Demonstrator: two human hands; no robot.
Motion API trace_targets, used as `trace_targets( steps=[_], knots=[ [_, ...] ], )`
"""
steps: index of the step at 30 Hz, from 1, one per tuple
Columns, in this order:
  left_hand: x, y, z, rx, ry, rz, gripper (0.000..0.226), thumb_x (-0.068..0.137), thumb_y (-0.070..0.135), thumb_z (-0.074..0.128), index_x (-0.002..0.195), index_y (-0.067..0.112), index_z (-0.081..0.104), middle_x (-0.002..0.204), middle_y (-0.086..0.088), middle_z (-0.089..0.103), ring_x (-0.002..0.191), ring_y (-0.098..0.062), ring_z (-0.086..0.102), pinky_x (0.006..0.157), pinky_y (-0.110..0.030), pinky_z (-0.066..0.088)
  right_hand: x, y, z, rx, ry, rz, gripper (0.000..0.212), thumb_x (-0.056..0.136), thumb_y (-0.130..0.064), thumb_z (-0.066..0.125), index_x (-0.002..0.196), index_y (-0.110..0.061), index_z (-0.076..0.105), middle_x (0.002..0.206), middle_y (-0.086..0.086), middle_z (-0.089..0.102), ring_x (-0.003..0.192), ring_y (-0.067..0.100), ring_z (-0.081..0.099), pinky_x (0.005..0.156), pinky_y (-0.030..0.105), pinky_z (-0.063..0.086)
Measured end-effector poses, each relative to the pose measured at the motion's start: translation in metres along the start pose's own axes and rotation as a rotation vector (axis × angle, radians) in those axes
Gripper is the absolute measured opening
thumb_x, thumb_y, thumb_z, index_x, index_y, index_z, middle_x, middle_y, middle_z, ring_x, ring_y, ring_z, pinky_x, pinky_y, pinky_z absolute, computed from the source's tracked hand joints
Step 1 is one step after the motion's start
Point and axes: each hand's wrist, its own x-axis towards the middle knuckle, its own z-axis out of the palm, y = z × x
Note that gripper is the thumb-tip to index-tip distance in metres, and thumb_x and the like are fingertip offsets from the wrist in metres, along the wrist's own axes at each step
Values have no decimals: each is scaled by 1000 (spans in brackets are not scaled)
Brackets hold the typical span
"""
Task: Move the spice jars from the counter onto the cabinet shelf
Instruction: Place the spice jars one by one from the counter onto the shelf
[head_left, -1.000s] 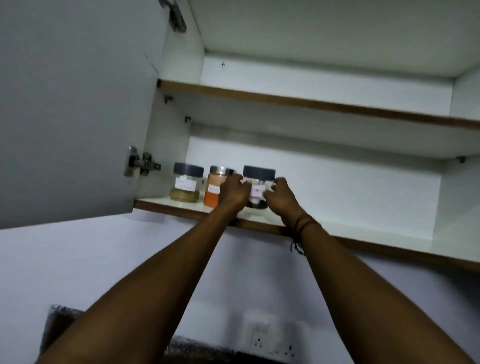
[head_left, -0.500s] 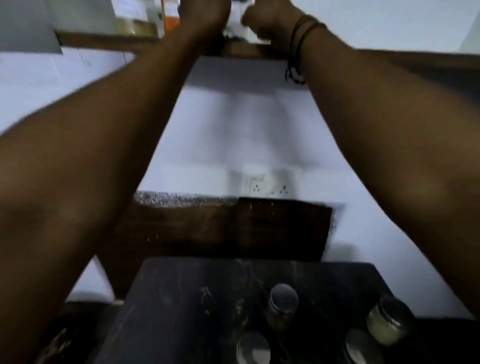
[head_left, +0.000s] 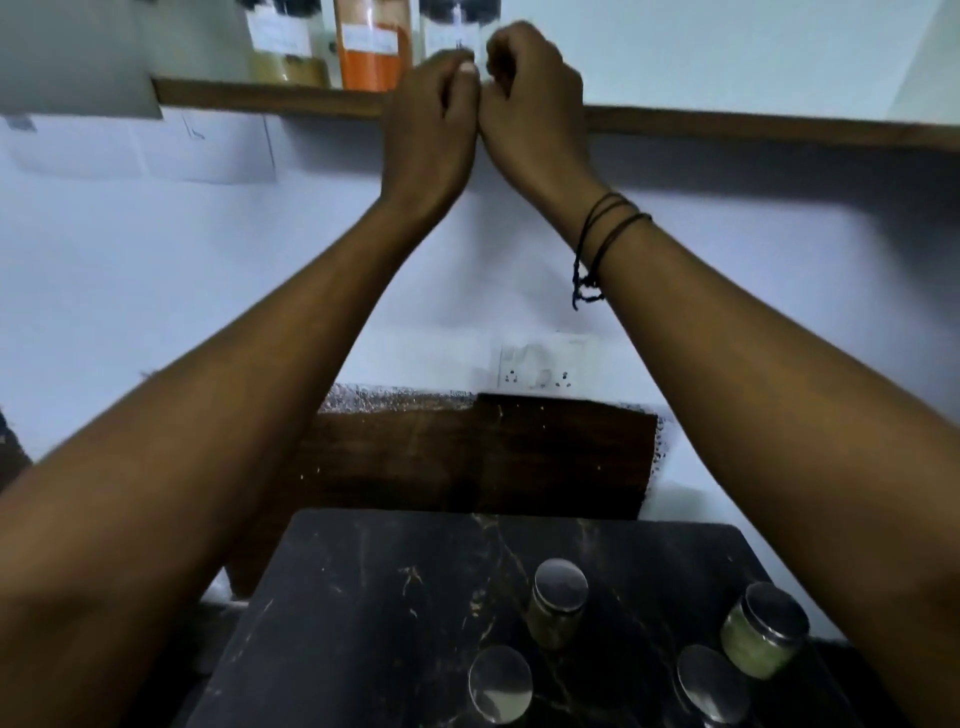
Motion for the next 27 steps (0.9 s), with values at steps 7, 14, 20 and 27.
trace_targets(
  steps=[7,14,20,27],
  knots=[
    [-8,10,-17,-76,-64,-51,28,98,12,41,84,3,64,77,-7,61,72,-12,53,66,-28,38,-10,-13,-10,14,-66,39,9,93,-16,50,90,-11,56,87,0,61,76,13,53,58,16,37],
    [-100,-3,-15,-103,-134,-148,31,99,20,44,109,14,72,104,0,75,95,-7,68,83,-12,49,-116,3,0,177,-135,175,25,96,-20,52,118,-12,61,114,3,67,101,14,61,85,25,48],
    [-278,-47,8,-95,-401,-347,30,96,10,49,119,9,68,117,-7,72,104,-7,64,93,-15,48,-303,50,20,171,-361,498,34,96,-16,50,130,-17,53,127,6,62,114,20,59,93,27,45],
    [-457,-78,21,-62,-781,-535,27,95,13,47,112,22,65,109,1,71,95,-5,64,86,-25,53,-492,88,25,-157,-708,599,35,92,-17,54,126,-13,51,134,10,50,124,26,49,105,43,44]
  ],
)
